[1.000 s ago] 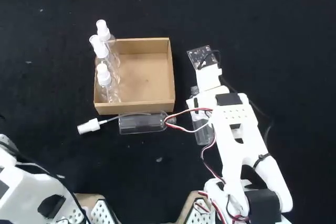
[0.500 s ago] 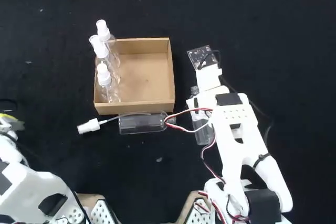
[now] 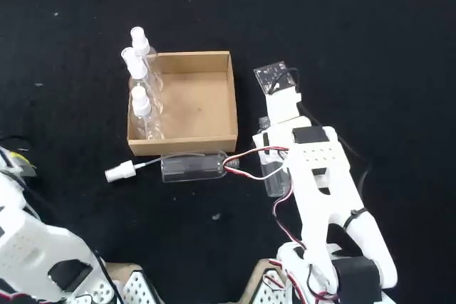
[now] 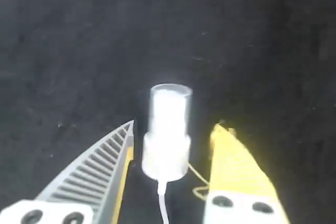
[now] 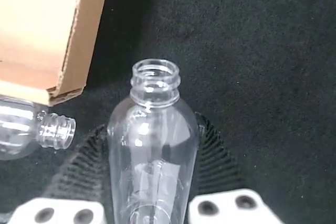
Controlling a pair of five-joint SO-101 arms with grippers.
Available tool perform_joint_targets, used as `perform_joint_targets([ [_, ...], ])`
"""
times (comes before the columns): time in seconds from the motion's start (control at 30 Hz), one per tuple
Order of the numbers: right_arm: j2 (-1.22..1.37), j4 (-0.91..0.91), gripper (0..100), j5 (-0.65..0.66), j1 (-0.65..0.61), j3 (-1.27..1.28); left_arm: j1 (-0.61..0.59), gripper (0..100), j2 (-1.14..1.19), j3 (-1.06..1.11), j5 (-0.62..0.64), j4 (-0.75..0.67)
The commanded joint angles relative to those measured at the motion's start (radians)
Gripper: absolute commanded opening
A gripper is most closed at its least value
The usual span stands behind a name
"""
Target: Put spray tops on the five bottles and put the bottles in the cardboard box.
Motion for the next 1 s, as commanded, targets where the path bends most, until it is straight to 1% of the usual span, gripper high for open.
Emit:
perform_joint_targets([
  [0.0,-0.050,-0.020,1.1,0.002,-0.012,-0.001,0.012,10,0.008,-0.027,-0.021,-0.009],
  [0.2,-0.050,-0.023,1.1,0.002,-0.015,-0.001,0.015,9,0.006,-0.025,-0.029,-0.008],
  [0.23,-0.050,-0.023,1.1,0.002,-0.014,-0.001,0.015,8,0.006,-0.024,-0.029,0.006],
  [0.3,-0.050,-0.023,1.1,0.002,-0.014,-0.001,0.015,3,0.006,-0.027,-0.029,0.052],
  [0.37,-0.050,-0.021,1.1,0.002,-0.015,-0.001,0.024,4,0.006,-0.027,-0.043,0.080],
  [0.5,-0.058,-0.020,1.1,-0.005,-0.012,-0.004,0.041,3,-0.002,-0.028,-0.057,0.092],
  [0.57,-0.059,-0.020,1.1,-0.006,-0.011,-0.010,0.050,3,-0.041,-0.036,-0.057,0.115],
  [0.67,-0.059,-0.009,1.1,-0.006,-0.011,-0.035,0.067,3,-0.138,-0.071,-0.055,0.213],
  [0.77,-0.061,0.038,1.1,-0.008,-0.012,-0.096,0.093,3,-0.265,-0.125,-0.054,0.302],
  [0.83,-0.070,0.074,1.1,-0.014,-0.012,-0.143,0.113,3,-0.339,-0.137,-0.052,0.308],
  [0.97,-0.176,0.124,1.1,-0.066,-0.011,-0.165,0.140,3,-0.430,-0.136,0.008,0.316],
])
